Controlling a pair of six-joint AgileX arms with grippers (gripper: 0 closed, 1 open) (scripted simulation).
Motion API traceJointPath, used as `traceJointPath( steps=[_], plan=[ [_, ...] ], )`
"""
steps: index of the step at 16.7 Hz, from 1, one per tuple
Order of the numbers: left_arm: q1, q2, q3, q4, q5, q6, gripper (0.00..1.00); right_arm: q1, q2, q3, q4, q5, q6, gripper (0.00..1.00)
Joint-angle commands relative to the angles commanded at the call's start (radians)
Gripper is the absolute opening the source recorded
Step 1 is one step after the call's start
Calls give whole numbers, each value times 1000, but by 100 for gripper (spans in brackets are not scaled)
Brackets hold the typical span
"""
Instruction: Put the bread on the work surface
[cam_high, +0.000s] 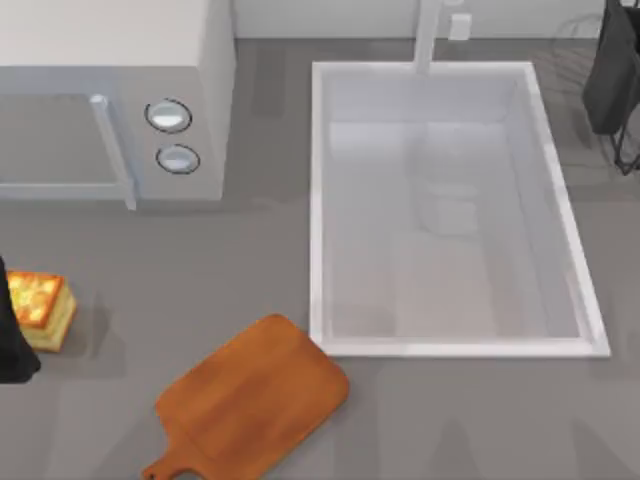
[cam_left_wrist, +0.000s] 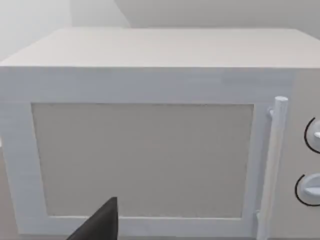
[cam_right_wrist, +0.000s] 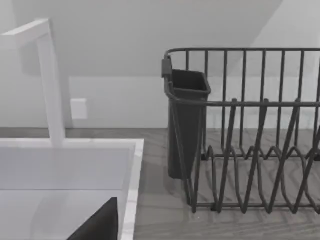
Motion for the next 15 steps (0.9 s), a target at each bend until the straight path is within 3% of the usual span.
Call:
traceJointPath(
  steps=[7,15],
  plan=[
    [2,151,111,-88,-3,12,100,0,0,0,0,0,0,100],
    [2,766,533,-429,-5,61,100,0,0,0,0,0,0,100]
  ],
)
